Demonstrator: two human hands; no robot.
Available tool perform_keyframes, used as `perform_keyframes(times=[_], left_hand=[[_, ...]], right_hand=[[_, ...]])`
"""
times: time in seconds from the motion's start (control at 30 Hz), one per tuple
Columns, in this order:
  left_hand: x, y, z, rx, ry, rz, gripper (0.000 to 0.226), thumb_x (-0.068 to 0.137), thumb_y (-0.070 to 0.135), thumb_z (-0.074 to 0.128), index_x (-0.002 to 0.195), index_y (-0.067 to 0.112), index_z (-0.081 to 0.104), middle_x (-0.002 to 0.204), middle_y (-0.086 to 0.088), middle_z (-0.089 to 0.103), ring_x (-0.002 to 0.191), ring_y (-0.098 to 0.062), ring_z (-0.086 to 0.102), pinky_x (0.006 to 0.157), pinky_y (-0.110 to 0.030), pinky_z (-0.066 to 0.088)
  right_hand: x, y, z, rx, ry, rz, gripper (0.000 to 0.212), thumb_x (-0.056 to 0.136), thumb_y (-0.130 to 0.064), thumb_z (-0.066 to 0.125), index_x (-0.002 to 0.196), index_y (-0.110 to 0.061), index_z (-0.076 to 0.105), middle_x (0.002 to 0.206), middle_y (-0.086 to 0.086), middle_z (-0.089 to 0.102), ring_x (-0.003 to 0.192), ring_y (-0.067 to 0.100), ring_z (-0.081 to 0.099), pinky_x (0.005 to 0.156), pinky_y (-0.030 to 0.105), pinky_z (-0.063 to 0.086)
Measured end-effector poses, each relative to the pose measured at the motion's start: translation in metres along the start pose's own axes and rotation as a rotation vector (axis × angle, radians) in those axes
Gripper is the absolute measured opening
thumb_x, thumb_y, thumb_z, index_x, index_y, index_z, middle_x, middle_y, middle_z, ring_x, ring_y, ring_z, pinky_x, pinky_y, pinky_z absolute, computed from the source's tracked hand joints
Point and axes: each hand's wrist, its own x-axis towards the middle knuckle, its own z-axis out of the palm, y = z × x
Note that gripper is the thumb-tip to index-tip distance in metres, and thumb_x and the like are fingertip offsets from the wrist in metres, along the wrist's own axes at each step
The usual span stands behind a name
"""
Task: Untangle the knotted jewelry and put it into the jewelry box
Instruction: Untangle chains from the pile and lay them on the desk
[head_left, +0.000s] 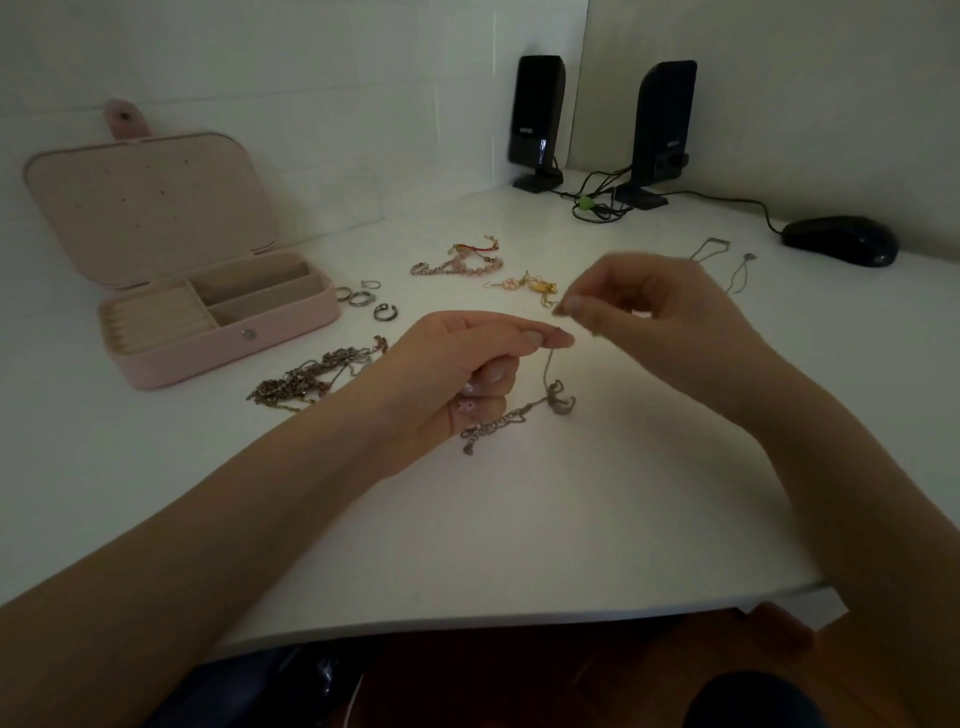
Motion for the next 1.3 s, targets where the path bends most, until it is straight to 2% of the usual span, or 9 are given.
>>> perform_keyframes(times=[0.1,0.23,0.3,0.37,0.43,0.57,0.8,1.07,1.3], left_hand=[[0.002,0.0,-0.001,-0.094,0.032,-0.038,0.028,0.092,0.004,0.049,0.084,0.007,0.076,0.047,0.005,0.035,0.041,-0.005,0.022,0.04,-0.018,0.017],[0.003,0.001,-0.002,-0.242,0.034,-0.087,0.019,0.092,0.006,0.046,0.099,0.003,0.063,0.046,0.006,0.04,0.036,-0.003,0.025,0.038,-0.015,0.017],[0.002,0.002,-0.001,-0.268,0.025,-0.075,0.014,0.084,0.007,0.052,0.093,0.004,0.063,0.046,0.005,0.043,0.037,-0.003,0.026,0.039,-0.016,0.017],[0.002,0.002,0.0,-0.259,-0.002,-0.056,0.012,0.073,0.011,0.057,0.07,0.009,0.068,0.048,0.003,0.045,0.038,-0.004,0.027,0.041,-0.017,0.017],[0.001,0.002,0.0,-0.238,-0.036,-0.051,0.024,0.074,0.012,0.054,0.056,0.013,0.07,0.05,0.003,0.046,0.039,-0.004,0.028,0.042,-0.017,0.018],[0.001,0.002,0.001,-0.222,-0.074,-0.054,0.042,0.086,0.009,0.044,0.053,0.013,0.071,0.051,0.004,0.048,0.039,-0.003,0.028,0.043,-0.017,0.017],[0.001,0.002,0.003,-0.251,-0.078,-0.067,0.043,0.09,0.007,0.042,0.055,0.012,0.066,0.052,0.003,0.048,0.039,-0.003,0.028,0.043,-0.017,0.017],[0.002,0.001,0.003,-0.28,-0.053,-0.092,0.011,0.093,0.006,0.039,0.088,0.007,0.049,0.052,0.002,0.05,0.037,-0.004,0.03,0.04,-0.016,0.02],[0.002,0.001,0.002,-0.29,-0.043,-0.064,0.023,0.094,0.004,0.038,0.105,0.005,0.058,0.054,0.002,0.05,0.039,-0.004,0.032,0.04,-0.016,0.022]], right_hand=[[-0.005,-0.007,0.002,0.151,0.061,-0.154,0.02,0.079,-0.034,0.065,0.083,-0.014,0.061,0.077,0.01,0.06,0.069,0.026,0.053,0.064,0.037,0.048],[-0.005,0.0,0.01,-0.012,-0.005,-0.258,0.022,0.076,-0.029,0.075,0.084,-0.014,0.06,0.068,-0.013,0.053,0.062,0.007,0.051,0.055,0.015,0.042],[-0.003,0.004,0.013,-0.075,0.033,-0.285,0.018,0.079,-0.024,0.075,0.086,-0.015,0.061,0.071,-0.013,0.053,0.064,0.009,0.051,0.056,0.014,0.041],[-0.003,0.005,0.013,-0.114,0.071,-0.308,0.015,0.08,-0.019,0.075,0.087,-0.017,0.062,0.072,-0.011,0.053,0.065,0.01,0.05,0.056,0.013,0.04],[-0.003,0.004,0.013,-0.124,0.094,-0.324,0.013,0.081,-0.018,0.074,0.088,-0.019,0.063,0.072,-0.011,0.051,0.064,0.009,0.048,0.057,0.012,0.038],[-0.002,0.006,0.014,-0.156,0.119,-0.365,0.01,0.083,-0.015,0.073,0.089,-0.02,0.066,0.073,-0.014,0.049,0.063,0.007,0.047,0.058,0.01,0.036],[-0.003,0.007,0.018,-0.242,0.158,-0.42,0.003,0.084,-0.017,0.067,0.087,-0.018,0.067,0.074,-0.013,0.049,0.064,0.004,0.047,0.057,0.013,0.037],[-0.003,0.008,0.02,-0.26,0.139,-0.389,0.004,0.084,-0.022,0.058,0.086,-0.02,0.06,0.075,-0.016,0.046,0.064,0.007,0.046,0.056,0.014,0.037],[-0.003,0.005,0.019,-0.227,0.139,-0.376,0.012,0.082,-0.013,0.063,0.086,-0.023,0.055,0.075,-0.015,0.047,0.068,0.01,0.048,0.058,0.011,0.039]])
